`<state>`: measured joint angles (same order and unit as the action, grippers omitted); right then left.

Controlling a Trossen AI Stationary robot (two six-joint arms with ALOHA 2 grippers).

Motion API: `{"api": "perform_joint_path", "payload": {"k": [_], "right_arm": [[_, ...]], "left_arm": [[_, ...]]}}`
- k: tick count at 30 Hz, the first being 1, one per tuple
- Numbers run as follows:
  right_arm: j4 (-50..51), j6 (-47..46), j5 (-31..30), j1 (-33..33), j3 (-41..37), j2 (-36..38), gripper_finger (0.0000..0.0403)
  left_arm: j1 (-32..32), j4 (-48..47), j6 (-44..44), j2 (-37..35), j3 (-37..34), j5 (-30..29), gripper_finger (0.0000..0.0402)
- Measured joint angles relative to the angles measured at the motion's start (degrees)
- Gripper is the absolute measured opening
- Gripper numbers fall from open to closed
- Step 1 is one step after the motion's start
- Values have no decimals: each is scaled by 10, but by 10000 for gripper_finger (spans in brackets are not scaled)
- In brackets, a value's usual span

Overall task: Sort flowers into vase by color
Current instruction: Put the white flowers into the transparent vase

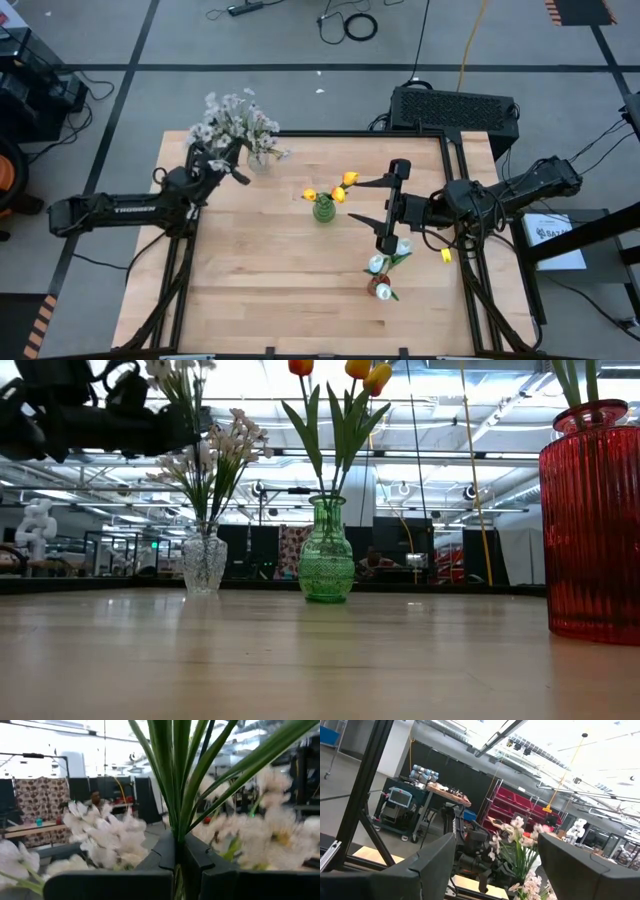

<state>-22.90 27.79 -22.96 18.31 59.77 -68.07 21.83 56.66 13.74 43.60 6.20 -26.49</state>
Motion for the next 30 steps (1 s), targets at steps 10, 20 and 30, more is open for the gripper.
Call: {"api": "perform_joint_path", "payload": {"k": [10,20,30], "right_arm": [[1,0,0,0,0,0,276],[1,0,0,0,0,0,276],[1,0,0,0,0,0,276]], "left_arm": [[0,72,0,92,0,3,8],[8,76,6,129,0,-6,8],[10,70,2,150,0,-7,29]]}}
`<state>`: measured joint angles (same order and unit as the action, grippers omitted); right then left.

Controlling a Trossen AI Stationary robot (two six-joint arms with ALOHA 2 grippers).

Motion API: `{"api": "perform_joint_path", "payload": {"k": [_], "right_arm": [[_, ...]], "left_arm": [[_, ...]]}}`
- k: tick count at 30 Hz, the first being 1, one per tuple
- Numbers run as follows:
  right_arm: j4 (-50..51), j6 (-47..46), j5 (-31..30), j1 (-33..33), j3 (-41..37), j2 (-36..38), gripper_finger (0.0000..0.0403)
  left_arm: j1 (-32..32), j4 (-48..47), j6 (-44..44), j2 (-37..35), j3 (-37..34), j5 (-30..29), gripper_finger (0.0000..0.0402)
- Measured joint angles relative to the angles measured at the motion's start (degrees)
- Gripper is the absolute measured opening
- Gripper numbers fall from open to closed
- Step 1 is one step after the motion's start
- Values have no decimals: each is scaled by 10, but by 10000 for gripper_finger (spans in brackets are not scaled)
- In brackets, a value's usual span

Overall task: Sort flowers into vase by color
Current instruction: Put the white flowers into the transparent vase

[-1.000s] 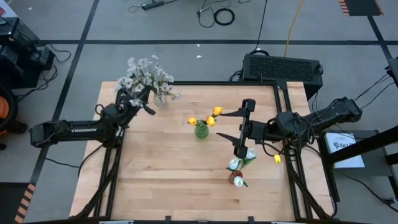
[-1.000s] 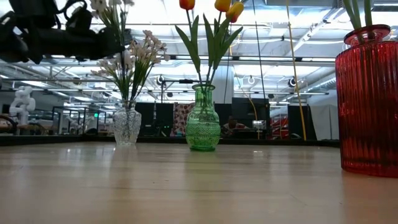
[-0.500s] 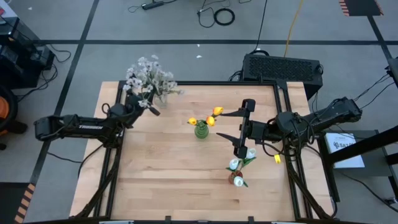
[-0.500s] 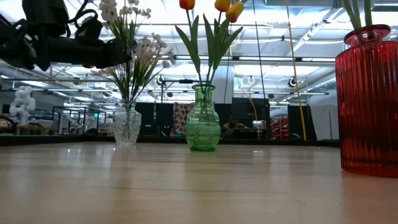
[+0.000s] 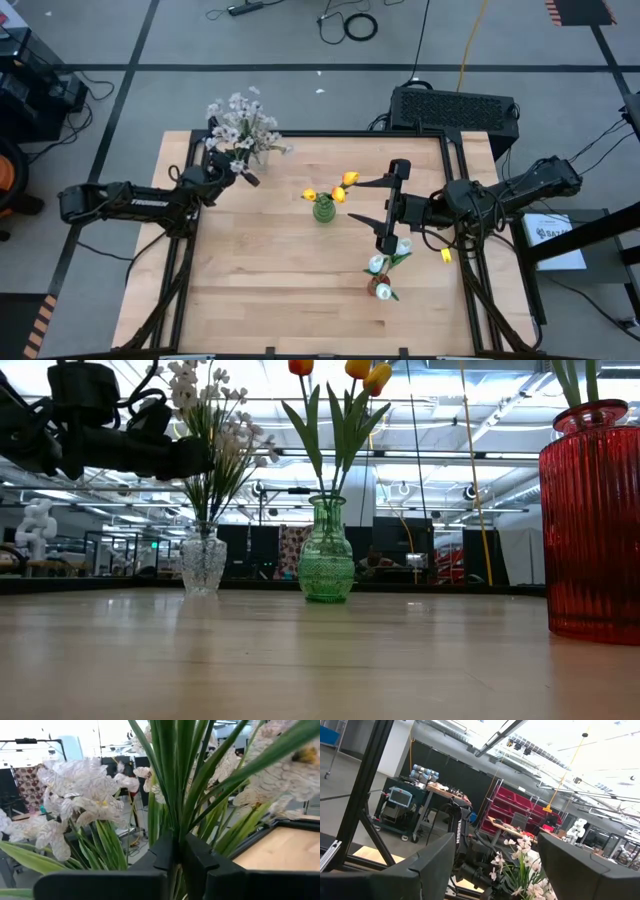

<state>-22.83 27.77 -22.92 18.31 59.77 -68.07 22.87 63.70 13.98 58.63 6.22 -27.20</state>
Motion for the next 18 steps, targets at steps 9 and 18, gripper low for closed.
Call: {"api": "perform_joint_path", "payload": {"k": [9,18], "right_arm": [[1,0,0,0,0,0,276],[5,0,0,0,0,0,276]], "left_arm": [[0,3,-1,-4,0,-19,35],[0,-3,-21,-4,0,-35,96]]}}
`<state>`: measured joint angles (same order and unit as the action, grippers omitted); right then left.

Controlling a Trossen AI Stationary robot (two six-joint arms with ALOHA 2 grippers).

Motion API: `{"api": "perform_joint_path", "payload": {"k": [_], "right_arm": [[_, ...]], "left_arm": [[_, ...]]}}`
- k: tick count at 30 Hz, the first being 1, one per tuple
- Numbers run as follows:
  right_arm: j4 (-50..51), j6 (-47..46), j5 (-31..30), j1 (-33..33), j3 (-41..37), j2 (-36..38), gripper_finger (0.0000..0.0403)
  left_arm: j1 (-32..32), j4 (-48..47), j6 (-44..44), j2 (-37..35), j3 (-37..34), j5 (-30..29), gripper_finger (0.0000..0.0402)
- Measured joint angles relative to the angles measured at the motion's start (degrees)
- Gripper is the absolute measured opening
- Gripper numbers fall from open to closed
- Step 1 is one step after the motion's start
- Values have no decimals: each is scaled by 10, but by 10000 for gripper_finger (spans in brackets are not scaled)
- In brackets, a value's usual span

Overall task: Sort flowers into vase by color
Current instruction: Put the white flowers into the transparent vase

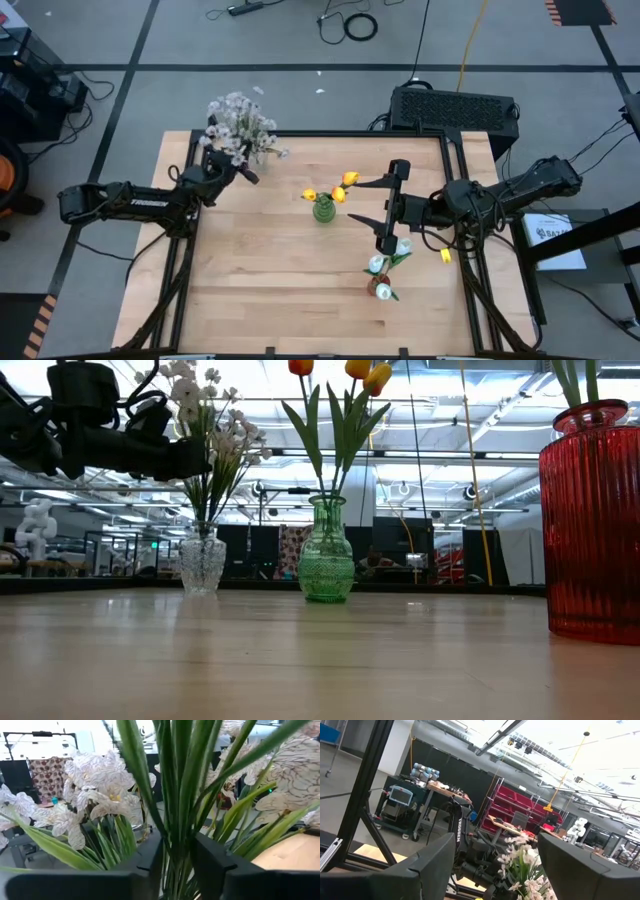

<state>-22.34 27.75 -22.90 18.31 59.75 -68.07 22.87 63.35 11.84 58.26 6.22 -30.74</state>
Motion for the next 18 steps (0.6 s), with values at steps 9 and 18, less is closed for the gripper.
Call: {"api": "perform_joint_path", "payload": {"k": [9,18], "right_arm": [[0,0,0,0,0,0,276],[4,-3,0,0,0,0,276]], "left_arm": [[-7,12,0,-6,0,-1,169],[-23,20,31,-33,0,-2,170]]}}
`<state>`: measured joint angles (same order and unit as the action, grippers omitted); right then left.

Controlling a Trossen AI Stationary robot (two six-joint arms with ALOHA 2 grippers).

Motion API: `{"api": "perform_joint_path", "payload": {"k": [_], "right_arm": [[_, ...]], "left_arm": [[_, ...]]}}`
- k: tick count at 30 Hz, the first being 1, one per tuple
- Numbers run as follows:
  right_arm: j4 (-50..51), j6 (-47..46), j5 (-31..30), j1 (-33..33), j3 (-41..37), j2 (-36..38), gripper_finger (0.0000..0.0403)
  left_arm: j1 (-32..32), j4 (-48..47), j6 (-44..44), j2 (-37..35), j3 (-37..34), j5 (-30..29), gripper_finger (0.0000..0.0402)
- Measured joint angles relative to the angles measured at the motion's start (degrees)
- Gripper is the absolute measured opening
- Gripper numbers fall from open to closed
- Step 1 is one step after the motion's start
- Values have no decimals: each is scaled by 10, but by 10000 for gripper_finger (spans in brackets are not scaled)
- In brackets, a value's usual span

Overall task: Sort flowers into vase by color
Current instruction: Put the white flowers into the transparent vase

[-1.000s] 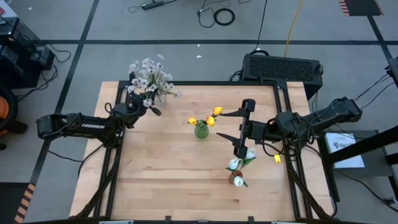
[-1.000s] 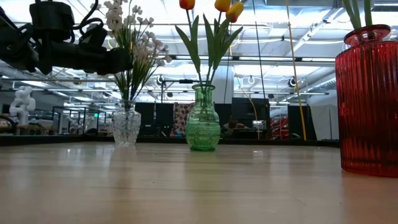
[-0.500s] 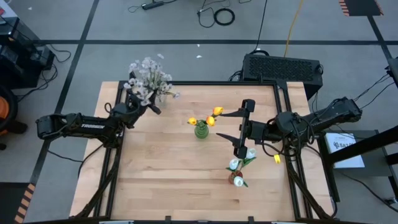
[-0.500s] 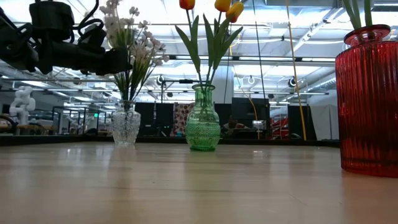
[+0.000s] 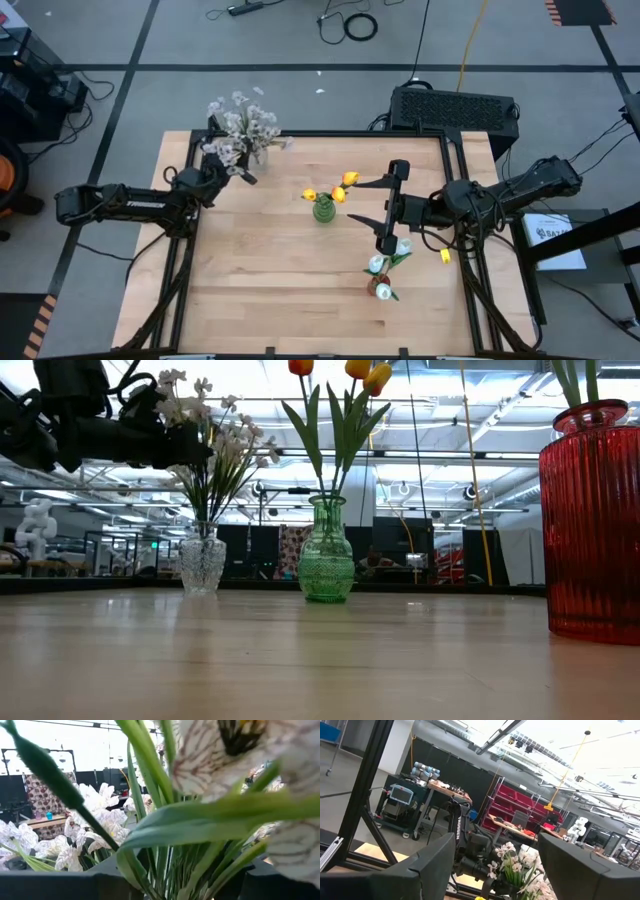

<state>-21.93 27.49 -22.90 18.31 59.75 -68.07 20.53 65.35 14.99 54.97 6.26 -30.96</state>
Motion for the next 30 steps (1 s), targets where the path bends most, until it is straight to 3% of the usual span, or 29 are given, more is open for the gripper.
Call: {"api": "perform_joint_path", "payload": {"k": [10,13,17,22,30], "right_arm": [[0,0,0,0,0,0,276],[0,0,0,0,0,0,276],[3,-2,0,0,0,0,276],[5,-7,0,0,0,0,276],[13,-13,0,0,0,1,276]], "left_arm": [[-21,-26,6,-6,10,-7,144],[-32,-92,4,-17,34,-11,166],[-43,-194,-15,-31,65,-57,225],[-69,-217,-25,-52,70,-112,284],[-133,-349,-82,-126,69,-175,299]]}}
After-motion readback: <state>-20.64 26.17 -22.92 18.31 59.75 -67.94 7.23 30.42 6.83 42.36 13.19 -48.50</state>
